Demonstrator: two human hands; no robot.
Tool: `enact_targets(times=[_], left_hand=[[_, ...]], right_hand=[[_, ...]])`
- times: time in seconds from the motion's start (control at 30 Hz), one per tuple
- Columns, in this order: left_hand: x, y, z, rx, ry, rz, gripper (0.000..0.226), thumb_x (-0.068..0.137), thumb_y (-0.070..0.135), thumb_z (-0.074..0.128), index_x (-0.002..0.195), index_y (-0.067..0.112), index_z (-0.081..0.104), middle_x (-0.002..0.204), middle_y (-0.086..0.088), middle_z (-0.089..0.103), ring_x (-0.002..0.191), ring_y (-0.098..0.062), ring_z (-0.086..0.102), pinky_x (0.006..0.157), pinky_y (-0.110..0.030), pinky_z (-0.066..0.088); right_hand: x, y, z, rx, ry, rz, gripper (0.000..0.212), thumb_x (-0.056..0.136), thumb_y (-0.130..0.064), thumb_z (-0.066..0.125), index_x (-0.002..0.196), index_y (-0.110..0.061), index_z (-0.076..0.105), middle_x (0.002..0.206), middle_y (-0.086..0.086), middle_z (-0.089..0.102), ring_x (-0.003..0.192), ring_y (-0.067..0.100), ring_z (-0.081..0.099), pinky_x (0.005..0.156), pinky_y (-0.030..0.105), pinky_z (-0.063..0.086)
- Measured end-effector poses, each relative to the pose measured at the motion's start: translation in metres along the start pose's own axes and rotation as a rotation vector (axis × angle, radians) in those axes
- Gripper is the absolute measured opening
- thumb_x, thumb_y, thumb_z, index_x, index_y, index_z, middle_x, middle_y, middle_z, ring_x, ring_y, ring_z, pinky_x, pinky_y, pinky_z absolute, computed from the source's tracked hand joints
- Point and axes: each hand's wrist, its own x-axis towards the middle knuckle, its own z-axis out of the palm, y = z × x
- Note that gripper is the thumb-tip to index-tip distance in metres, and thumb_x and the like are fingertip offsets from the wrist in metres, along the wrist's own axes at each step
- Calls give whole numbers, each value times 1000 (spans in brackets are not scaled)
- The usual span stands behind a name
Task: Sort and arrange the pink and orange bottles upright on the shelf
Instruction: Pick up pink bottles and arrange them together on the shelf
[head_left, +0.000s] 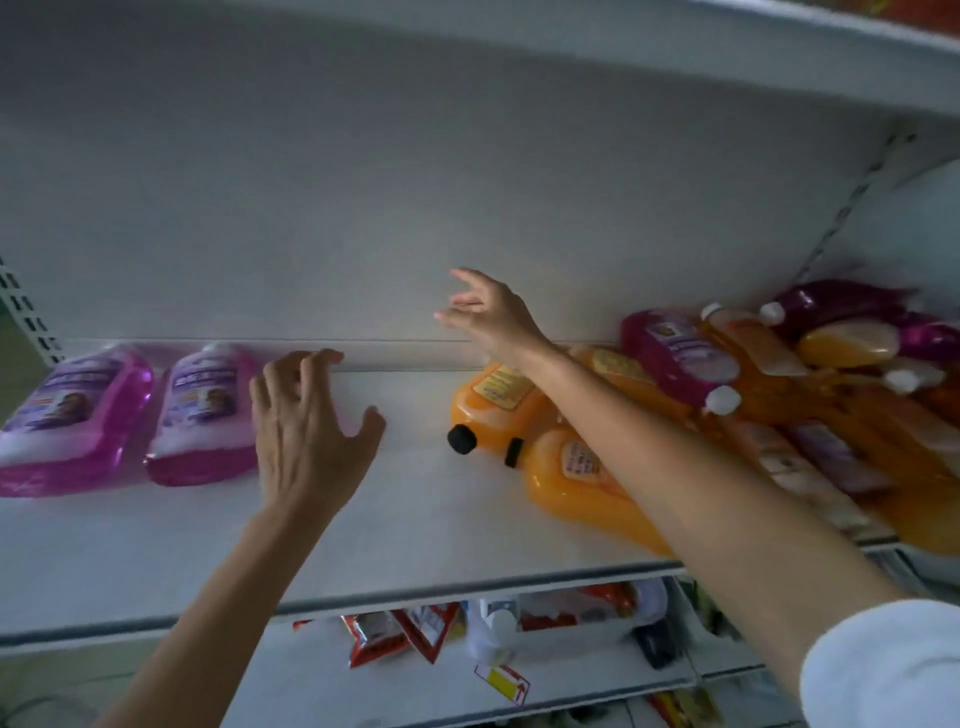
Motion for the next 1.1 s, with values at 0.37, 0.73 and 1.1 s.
enact_targets(times=[0.37, 0.73, 1.1], left_hand=[[6, 149, 91, -191, -465, 175, 58, 81, 24, 64, 133, 18, 38, 136, -7, 34, 123, -23, 32, 83, -26, 29], [-13, 212, 158, -104, -670, 268, 49, 83, 31, 57, 131, 30, 46, 135, -4, 49, 117, -24, 50, 83, -34, 50], [-21, 213, 149, -197, -568, 189, 62, 82, 24, 62, 137, 33, 33, 145, -3, 37, 128, -25, 38, 94, -44, 45]], right_hand=[[-50, 91, -167, -174, 238, 92, 61, 81, -18, 70, 136, -12, 45, 130, 9, 55, 114, 17, 55, 88, 18, 41], [-97, 137, -211, -820, -106, -49, 77, 76, -41, 72, 142, -20, 38, 148, 3, 32, 136, 23, 29, 105, 29, 28], [-93, 99, -214, -653, 106, -211, 51, 88, -41, 61, 131, -16, 48, 122, 4, 61, 105, 21, 60, 72, 22, 40]])
